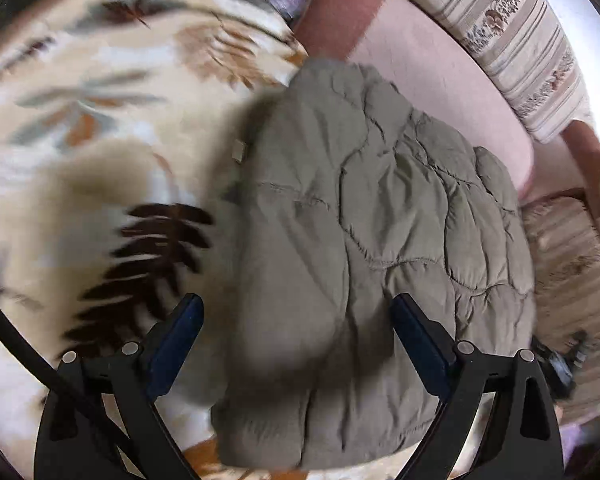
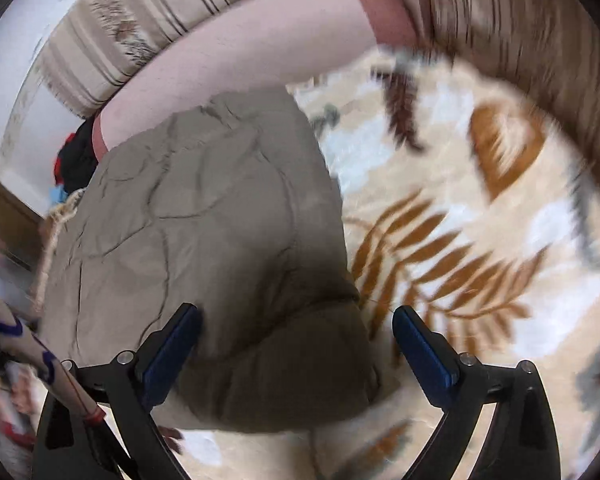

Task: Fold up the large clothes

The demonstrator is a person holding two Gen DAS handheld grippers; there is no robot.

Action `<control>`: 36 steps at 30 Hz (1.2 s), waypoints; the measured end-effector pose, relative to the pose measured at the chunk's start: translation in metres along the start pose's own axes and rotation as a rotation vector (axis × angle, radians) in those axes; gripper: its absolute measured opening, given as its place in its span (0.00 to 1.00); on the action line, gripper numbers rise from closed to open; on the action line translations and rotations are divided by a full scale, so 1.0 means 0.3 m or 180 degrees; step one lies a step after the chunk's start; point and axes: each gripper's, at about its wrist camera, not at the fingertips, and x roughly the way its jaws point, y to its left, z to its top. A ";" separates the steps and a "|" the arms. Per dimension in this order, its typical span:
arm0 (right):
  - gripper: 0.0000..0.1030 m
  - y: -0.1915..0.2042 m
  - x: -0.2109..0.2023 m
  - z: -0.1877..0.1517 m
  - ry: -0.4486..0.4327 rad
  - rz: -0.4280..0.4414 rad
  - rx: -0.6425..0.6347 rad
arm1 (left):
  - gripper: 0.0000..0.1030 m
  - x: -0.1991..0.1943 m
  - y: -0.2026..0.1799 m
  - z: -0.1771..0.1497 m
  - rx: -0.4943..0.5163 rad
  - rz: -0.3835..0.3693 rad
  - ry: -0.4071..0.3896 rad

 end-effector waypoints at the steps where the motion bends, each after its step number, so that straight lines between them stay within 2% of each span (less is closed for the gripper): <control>1: 0.97 -0.002 0.034 0.010 0.0110 0.0164 -0.0024 | 0.92 0.029 0.004 0.010 0.0031 -0.0179 0.0097; 3: 0.98 0.006 0.111 0.027 0.0362 0.0487 -0.0059 | 0.96 0.090 -0.007 0.017 0.0120 -0.0444 0.0274; 4: 1.00 0.013 0.151 0.035 0.0433 0.0534 -0.0064 | 1.00 0.125 -0.019 0.017 0.0176 -0.0477 0.0368; 6: 0.97 0.016 0.193 0.053 0.0447 0.0607 0.0007 | 1.00 0.164 -0.045 0.016 0.0218 -0.0416 0.0393; 8: 0.81 0.014 0.180 0.075 0.0399 0.0690 0.0085 | 0.95 0.148 -0.090 0.013 0.0261 -0.0450 0.0308; 10: 0.52 0.005 0.118 0.096 0.0329 0.0855 0.0091 | 0.87 0.111 -0.147 0.008 0.0426 -0.0448 0.0234; 12: 0.46 -0.007 0.033 0.109 0.0166 0.0897 -0.0026 | 0.82 0.076 -0.193 -0.003 0.0567 -0.0556 0.0193; 13: 0.46 -0.016 0.012 0.113 0.0115 0.0871 -0.0032 | 0.76 0.073 -0.209 -0.009 0.0631 -0.0544 0.0180; 15: 0.47 -0.037 0.016 0.115 0.0088 0.0730 -0.0064 | 0.77 0.108 -0.219 -0.010 0.0612 -0.0462 0.0197; 17: 0.57 -0.058 0.080 0.108 0.0163 0.0569 -0.0026 | 0.86 0.173 -0.212 -0.002 0.0490 -0.0205 0.0183; 19: 0.83 -0.067 0.117 0.095 0.0125 0.0450 0.0105 | 0.90 0.182 -0.213 0.008 0.0376 -0.0137 0.0125; 21: 0.93 -0.087 0.128 0.087 0.0055 0.0371 0.0290 | 0.90 0.166 -0.215 0.008 0.0283 -0.0110 0.0093; 23: 0.94 -0.085 0.105 0.084 0.0025 0.0312 0.0308 | 0.90 0.132 -0.217 -0.007 0.0267 -0.0044 0.0059; 26: 0.94 -0.055 0.010 0.082 -0.0221 -0.0097 0.0008 | 0.90 0.047 -0.224 -0.039 0.0372 0.0071 -0.0068; 29: 0.94 -0.010 -0.105 0.071 -0.0526 -0.0538 -0.0283 | 0.90 -0.055 -0.226 -0.063 0.0490 0.0262 -0.0299; 31: 0.94 -0.008 -0.182 0.065 -0.0740 -0.0763 -0.0434 | 0.90 -0.121 -0.211 -0.078 0.0457 0.0406 -0.0456; 33: 0.94 0.052 -0.250 0.038 -0.0957 -0.0846 -0.0631 | 0.90 -0.189 -0.204 -0.097 0.0476 0.0484 -0.0615; 36: 0.94 0.161 -0.268 0.024 -0.1066 -0.0724 -0.0830 | 0.90 -0.228 -0.239 -0.115 0.0597 0.0399 -0.0688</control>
